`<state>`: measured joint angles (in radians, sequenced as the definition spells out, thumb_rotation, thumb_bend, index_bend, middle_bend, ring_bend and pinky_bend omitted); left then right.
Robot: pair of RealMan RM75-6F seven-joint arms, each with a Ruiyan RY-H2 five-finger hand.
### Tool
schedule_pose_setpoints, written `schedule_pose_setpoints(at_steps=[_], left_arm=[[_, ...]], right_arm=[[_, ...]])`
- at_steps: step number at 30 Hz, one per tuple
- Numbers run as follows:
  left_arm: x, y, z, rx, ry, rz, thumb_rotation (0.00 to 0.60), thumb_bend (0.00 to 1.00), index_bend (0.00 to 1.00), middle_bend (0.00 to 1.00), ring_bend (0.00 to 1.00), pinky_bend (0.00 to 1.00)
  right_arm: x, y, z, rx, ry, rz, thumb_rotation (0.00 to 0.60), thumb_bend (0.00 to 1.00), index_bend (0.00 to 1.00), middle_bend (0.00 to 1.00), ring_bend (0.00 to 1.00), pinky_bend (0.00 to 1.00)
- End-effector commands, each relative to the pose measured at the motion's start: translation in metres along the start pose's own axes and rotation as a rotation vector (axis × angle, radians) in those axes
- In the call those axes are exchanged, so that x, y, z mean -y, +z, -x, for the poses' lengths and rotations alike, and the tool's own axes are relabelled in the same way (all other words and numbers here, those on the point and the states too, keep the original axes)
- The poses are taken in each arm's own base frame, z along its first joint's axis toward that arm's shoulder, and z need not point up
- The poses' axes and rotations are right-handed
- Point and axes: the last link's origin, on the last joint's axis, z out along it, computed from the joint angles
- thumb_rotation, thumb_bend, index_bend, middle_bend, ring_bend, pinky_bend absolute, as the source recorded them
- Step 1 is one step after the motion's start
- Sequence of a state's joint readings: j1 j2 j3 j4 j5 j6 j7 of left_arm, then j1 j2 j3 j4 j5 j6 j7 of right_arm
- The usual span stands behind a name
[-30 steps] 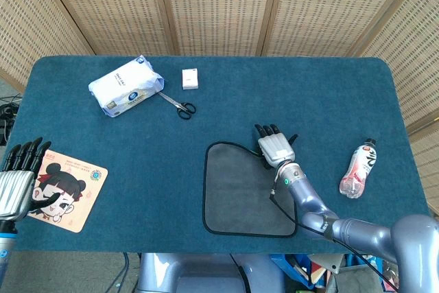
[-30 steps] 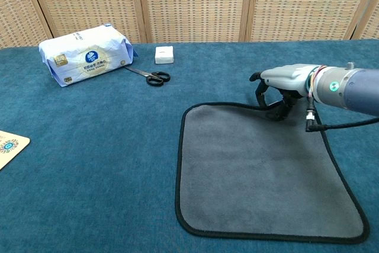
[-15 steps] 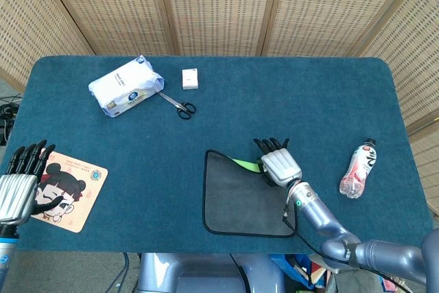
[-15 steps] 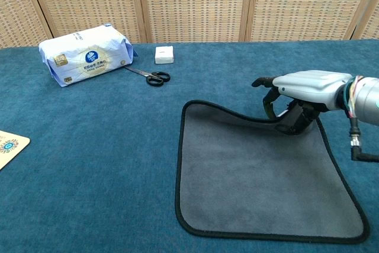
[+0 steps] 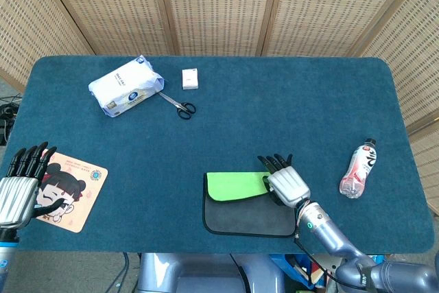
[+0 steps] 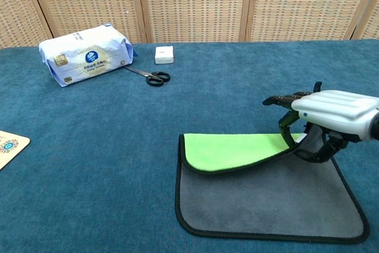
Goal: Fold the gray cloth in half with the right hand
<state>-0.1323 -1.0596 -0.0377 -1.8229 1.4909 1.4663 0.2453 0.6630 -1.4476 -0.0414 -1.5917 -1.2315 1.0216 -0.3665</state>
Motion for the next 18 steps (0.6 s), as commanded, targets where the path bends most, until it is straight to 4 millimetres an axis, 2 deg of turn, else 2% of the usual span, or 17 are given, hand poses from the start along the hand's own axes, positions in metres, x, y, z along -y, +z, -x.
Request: schedule_pose_setpoints(at_steps=[1,18], left_arm=[[0.0,-0.001,-0.001,-0.003,-0.001,0.003,0.6,0.1,0.0,0.0,0.0,0.0],[-0.001,-0.005,-0.003,-0.012,-0.007,0.02,0.6,0.1,0.0,0.0,0.0,0.0]], right_arm=[[0.002,-0.009,0.008,-0.002,-0.003,-0.006,0.6,0.59,0.61,0.0,0.0,0.0],[0.007,-0.04,0.031,-0.005,-0.01,0.012,0.6,0.6,0.61,0.0,0.0,0.0]])
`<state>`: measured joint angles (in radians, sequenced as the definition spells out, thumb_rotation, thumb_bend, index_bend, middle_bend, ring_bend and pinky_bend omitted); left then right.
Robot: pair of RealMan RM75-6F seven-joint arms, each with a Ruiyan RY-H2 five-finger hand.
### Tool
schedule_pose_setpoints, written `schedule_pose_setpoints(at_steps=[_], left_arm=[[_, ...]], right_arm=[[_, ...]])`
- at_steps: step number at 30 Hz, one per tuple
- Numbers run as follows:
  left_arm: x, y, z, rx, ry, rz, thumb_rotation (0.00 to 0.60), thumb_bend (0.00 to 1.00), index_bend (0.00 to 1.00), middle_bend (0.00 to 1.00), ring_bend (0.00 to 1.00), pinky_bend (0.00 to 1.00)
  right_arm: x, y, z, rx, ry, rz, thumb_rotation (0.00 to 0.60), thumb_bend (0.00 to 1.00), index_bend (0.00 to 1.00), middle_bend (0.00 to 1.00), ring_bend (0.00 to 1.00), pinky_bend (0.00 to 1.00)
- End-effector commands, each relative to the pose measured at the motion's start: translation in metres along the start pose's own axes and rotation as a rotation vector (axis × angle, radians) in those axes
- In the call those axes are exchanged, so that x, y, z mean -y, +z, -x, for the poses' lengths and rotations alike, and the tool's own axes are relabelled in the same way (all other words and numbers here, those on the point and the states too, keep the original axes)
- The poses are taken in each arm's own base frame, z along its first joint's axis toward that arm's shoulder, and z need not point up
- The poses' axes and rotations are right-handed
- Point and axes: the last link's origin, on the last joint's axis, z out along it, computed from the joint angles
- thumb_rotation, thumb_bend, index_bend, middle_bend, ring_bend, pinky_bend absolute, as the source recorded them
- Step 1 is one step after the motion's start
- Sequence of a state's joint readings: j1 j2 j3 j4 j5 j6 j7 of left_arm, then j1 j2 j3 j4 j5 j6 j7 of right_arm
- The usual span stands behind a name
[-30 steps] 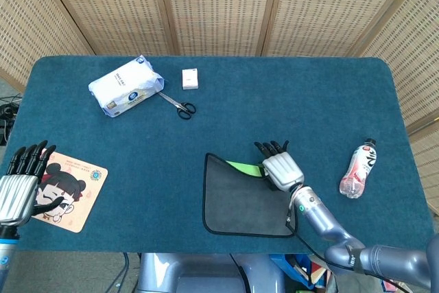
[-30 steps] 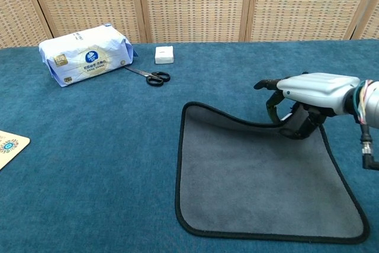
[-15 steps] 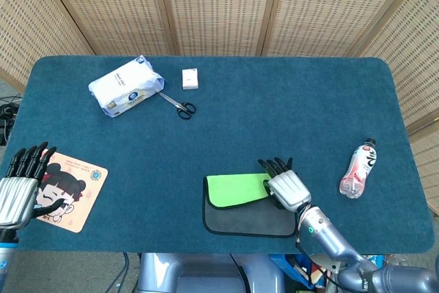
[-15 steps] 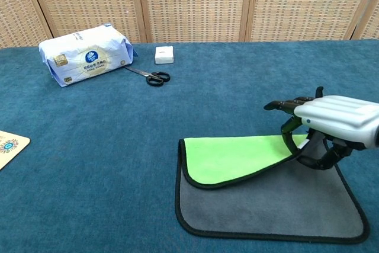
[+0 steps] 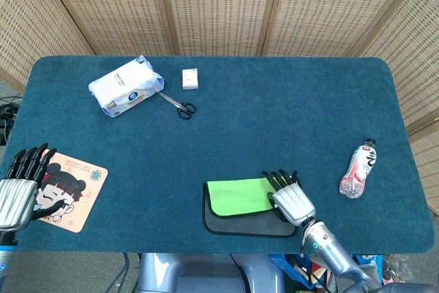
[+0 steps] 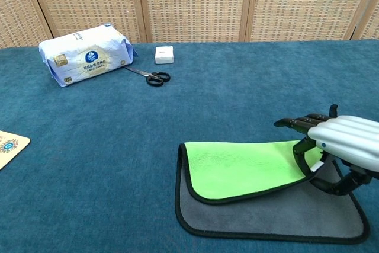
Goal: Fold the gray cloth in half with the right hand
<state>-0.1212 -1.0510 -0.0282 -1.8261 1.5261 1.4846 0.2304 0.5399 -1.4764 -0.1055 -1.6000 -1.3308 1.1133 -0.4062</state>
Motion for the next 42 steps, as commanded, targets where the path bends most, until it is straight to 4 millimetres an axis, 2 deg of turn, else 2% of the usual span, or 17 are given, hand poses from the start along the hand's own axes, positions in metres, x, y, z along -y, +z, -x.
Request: schedule_pose_setpoints(at_steps=[1,10,22,42], left_arm=[[0.0,0.0,0.0,-0.002,-0.001,0.001,0.6,0.1,0.0,0.0,0.0,0.0],[-0.001,-0.002,-0.001,-0.003,-0.003,0.008,0.6,0.1,0.0,0.0,0.0,0.0],[0.0,-0.002,-0.001,-0.002,-0.003,0.007,0.6,0.1,0.0,0.0,0.0,0.0],[0.0,-0.002,0.0,0.002,0.001,0.004,0.6,0.1,0.0,0.0,0.0,0.0]], right_arm=[[0.001,-0.005,0.002,-0.003,-0.003,0.002,0.6,0.6,0.61,0.0,0.0,0.0],[0.011,-0.019,0.01,0.0,-0.035,-0.005,0.6,0.6,0.61,0.0,0.0,0.0],[0.022,-0.023,0.013,0.018,-0.054,-0.041,0.6,0.6,0.61,0.0,0.0,0.0],[0.026,-0.037,0.024,0.067,-0.081,-0.08,0.6,0.6,0.61,0.0,0.0,0.0]])
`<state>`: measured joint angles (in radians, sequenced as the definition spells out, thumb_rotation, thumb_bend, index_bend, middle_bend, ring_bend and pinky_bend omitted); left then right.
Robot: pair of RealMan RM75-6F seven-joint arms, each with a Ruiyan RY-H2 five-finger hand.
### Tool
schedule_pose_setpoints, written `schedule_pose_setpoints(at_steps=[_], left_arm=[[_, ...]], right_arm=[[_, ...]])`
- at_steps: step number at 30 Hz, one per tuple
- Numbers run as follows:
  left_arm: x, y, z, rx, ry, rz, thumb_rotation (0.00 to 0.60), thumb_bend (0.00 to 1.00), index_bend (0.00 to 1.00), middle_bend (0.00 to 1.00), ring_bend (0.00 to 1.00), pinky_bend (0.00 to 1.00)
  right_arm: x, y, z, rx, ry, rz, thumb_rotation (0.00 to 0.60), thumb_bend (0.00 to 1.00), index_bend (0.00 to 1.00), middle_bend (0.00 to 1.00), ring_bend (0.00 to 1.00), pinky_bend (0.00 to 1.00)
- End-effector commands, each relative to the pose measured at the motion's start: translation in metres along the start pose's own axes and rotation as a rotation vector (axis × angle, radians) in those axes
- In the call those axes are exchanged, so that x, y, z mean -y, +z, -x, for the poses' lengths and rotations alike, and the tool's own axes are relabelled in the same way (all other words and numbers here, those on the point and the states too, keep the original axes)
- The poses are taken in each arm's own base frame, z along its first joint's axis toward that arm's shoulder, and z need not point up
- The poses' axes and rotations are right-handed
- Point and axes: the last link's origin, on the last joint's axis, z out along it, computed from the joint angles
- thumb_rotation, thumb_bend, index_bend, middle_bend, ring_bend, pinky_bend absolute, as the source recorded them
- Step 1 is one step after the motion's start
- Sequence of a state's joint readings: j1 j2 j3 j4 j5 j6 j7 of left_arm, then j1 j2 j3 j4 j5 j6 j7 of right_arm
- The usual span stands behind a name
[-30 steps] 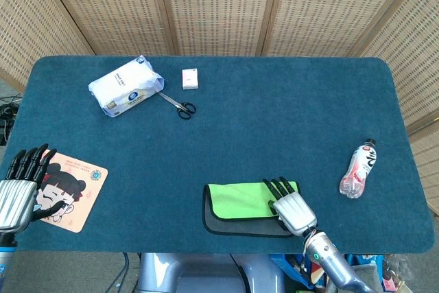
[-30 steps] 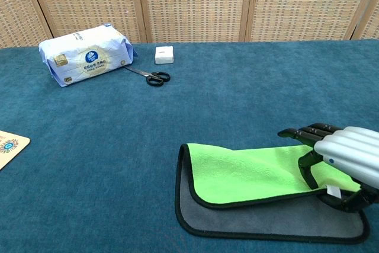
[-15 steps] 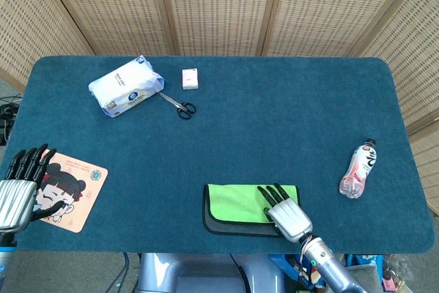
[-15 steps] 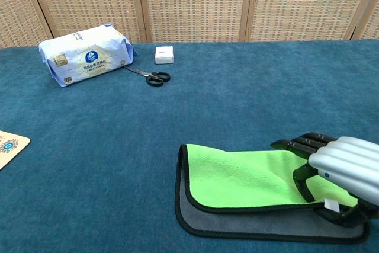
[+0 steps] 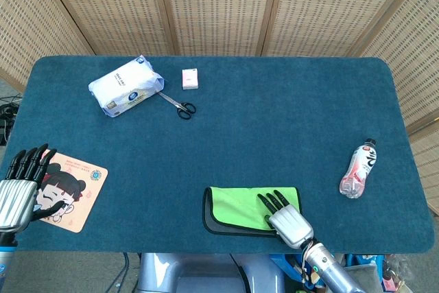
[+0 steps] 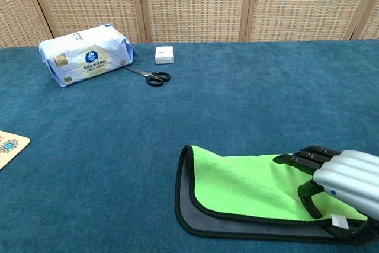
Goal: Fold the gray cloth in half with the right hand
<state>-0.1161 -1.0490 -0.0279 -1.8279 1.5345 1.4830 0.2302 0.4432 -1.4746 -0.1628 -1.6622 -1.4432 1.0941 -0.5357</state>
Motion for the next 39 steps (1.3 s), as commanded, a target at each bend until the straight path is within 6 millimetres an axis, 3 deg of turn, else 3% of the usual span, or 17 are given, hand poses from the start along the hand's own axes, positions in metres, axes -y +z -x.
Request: schedule_pose_setpoints(at_steps=[1,7,9,12,14,16,25,39], left_arm=[[0.0,0.0,0.0,0.0,0.0,0.0,0.6,0.1,0.0,0.0,0.0,0.0],[0.0,0.0,0.0,0.0,0.0,-0.001,0.6,0.1,0.0,0.0,0.0,0.0],[0.0,0.0,0.0,0.0,0.0,-0.002,0.6,0.1,0.0,0.0,0.0,0.0],[0.001,0.0,0.0,0.0,0.0,-0.003,0.6,0.1,0.0,0.0,0.0,0.0],[0.001,0.0,0.0,0.0,0.0,-0.003,0.6,0.1,0.0,0.0,0.0,0.0],[0.001,0.0,0.0,0.0,-0.001,-0.004,0.6,0.1,0.0,0.0,0.0,0.0],[0.001,0.0,-0.001,-0.002,-0.001,-0.003,0.6,0.1,0.0,0.0,0.0,0.0],[0.004,0.002,0.0,0.001,-0.001,-0.016,0.6,0.1,0.0,0.0,0.0,0.0]], right_arm=[[0.001,-0.001,0.001,0.003,-0.001,-0.005,0.6,0.6,0.61,0.0,0.0,0.0],[0.003,-0.003,0.003,0.01,-0.011,-0.02,0.6,0.6,0.61,0.0,0.0,0.0],[0.003,-0.003,0.003,0.01,-0.014,-0.021,0.6,0.6,0.56,0.0,0.0,0.0],[0.003,-0.003,0.003,0.018,-0.014,-0.028,0.6,0.53,0.31,0.0,0.0,0.0],[0.003,-0.004,0.001,0.02,-0.007,-0.037,0.6,0.42,0.16,0.0,0.0,0.0],[0.005,-0.004,-0.004,0.0,0.011,-0.048,0.6,0.37,0.11,0.0,0.0,0.0],[0.016,0.001,-0.029,-0.105,0.05,-0.14,0.6,0.37,0.13,0.0,0.0,0.0],[0.048,0.041,-0.048,-0.081,0.014,-0.218,0.6,0.37,0.25,0.0,0.0,0.0]])
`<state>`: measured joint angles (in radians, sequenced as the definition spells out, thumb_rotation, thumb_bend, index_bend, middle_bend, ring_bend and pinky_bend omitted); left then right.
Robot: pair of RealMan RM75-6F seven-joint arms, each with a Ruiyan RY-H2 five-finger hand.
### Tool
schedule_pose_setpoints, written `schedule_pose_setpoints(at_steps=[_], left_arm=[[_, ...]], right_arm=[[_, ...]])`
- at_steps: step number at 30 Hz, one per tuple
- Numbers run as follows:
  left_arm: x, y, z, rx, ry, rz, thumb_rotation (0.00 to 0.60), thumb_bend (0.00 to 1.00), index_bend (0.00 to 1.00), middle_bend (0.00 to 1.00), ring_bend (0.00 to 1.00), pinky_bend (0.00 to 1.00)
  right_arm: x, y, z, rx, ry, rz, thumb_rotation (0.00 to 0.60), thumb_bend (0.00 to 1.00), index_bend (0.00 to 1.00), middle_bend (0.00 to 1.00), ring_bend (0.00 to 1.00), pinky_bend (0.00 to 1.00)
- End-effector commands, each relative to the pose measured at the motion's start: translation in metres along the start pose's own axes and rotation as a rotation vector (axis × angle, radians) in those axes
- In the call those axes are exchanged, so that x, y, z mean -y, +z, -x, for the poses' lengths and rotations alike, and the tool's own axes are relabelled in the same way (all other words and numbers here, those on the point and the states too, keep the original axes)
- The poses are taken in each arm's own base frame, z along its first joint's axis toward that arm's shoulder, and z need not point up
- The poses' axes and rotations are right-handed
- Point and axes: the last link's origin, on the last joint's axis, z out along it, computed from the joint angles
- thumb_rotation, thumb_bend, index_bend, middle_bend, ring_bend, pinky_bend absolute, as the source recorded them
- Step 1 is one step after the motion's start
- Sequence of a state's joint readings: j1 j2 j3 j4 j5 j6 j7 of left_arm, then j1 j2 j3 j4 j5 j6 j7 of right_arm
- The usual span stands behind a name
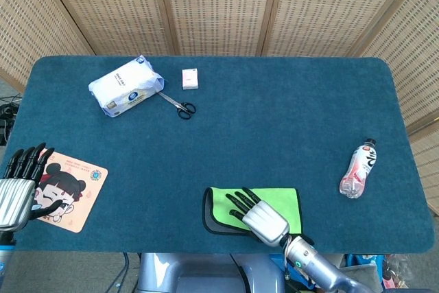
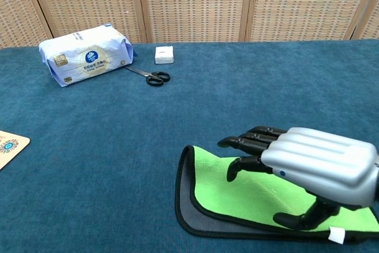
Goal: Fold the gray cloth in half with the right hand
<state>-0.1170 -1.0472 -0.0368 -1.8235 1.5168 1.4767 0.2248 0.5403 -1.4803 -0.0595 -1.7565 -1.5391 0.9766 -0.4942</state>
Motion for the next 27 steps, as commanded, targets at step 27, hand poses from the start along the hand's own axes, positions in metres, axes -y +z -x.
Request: schedule_pose_setpoints(at_steps=[27], left_arm=[[0.002,0.004,0.003,0.013,0.006,-0.018,0.6,0.1,0.0,0.0,0.0,0.0]], right_arm=[[0.021,0.046,0.016,0.071,-0.02,0.016,0.6,0.37,0.3,0.0,0.0,0.0]])
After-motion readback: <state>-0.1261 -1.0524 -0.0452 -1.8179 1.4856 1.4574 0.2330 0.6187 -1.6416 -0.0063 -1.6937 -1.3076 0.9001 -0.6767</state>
